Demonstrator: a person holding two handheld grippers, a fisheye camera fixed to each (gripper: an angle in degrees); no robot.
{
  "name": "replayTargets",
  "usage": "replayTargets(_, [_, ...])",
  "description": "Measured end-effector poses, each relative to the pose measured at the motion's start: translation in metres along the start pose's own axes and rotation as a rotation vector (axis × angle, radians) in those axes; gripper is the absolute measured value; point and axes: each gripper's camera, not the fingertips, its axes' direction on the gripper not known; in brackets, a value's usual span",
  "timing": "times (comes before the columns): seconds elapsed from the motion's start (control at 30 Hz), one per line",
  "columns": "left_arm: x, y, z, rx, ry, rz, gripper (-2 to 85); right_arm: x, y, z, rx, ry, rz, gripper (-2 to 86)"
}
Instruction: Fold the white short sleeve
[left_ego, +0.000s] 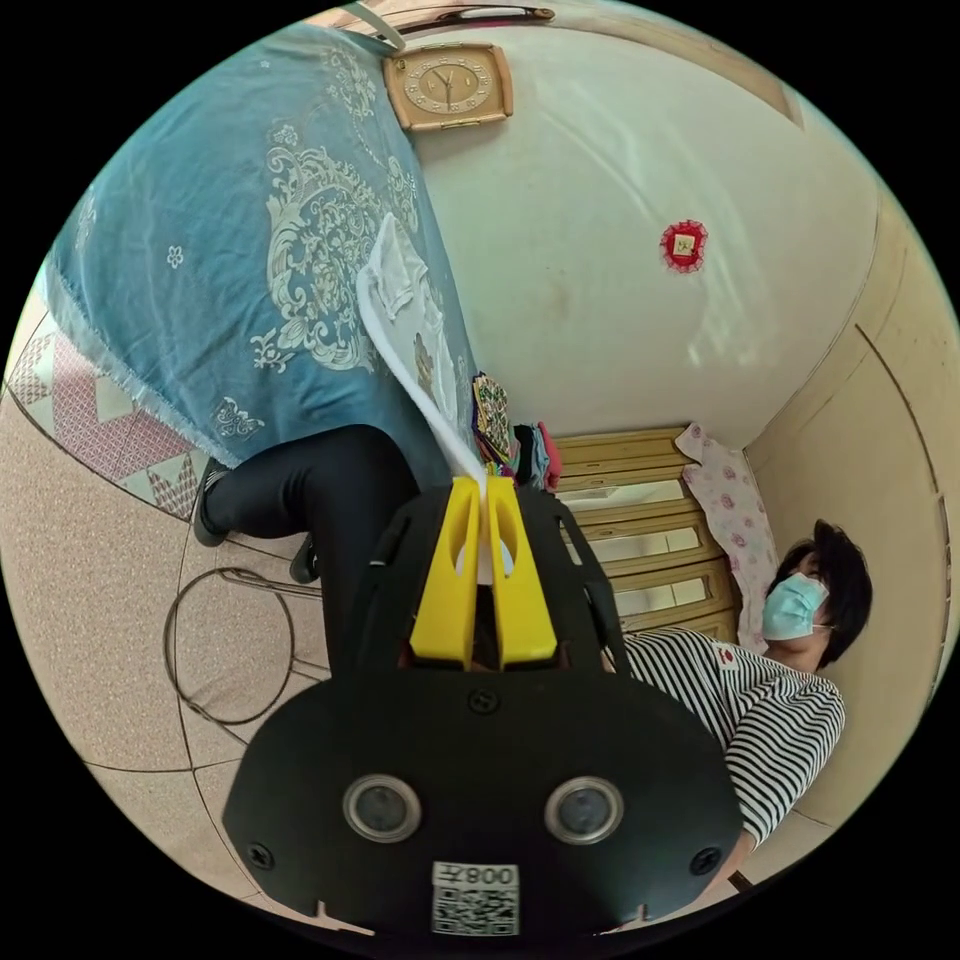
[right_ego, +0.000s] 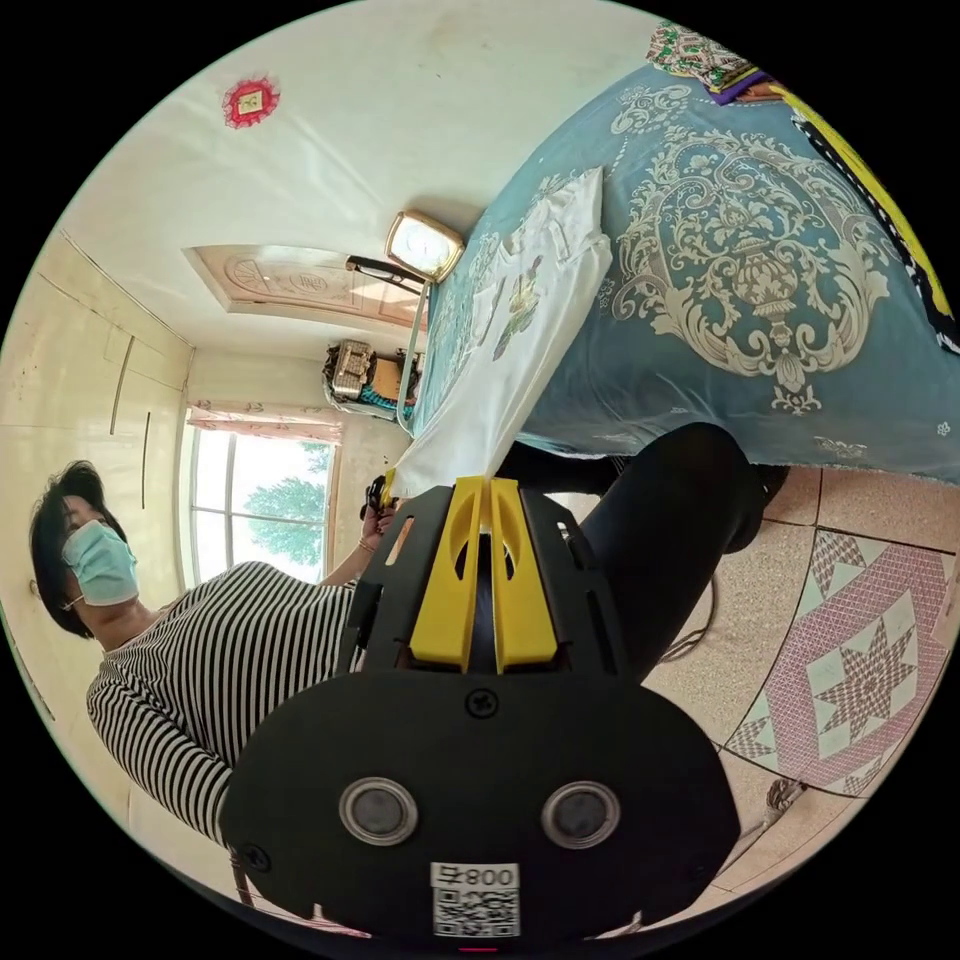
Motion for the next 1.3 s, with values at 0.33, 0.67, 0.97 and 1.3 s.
replayTargets(0.33, [0.018, 0.031, -0.008, 0.000, 0.044, 0.029, 1.2, -0.007, 0.060, -0.015, 0.019, -0.011, -0.044, 0.9])
replayTargets(0.67, [0.022, 0.005, 0.005, 0.019, 0.078, 0.032, 1.1, 0.013, 0.069, -0.018, 0.062, -0.056, -0.025, 0.8])
replayTargets(0.97, [0.032, -0.067, 0.026, 0.034, 0.095, 0.060, 1.2, 0.022, 0.014, -0.027, 0.117, -0.099, -0.061, 0.8])
replayTargets(1.3, [0.042, -0.201, 0.076, 0.022, 0.110, 0.110, 1.1, 0.034, -0.095, -0.034, 0.179, -0.128, -0.095, 0.8])
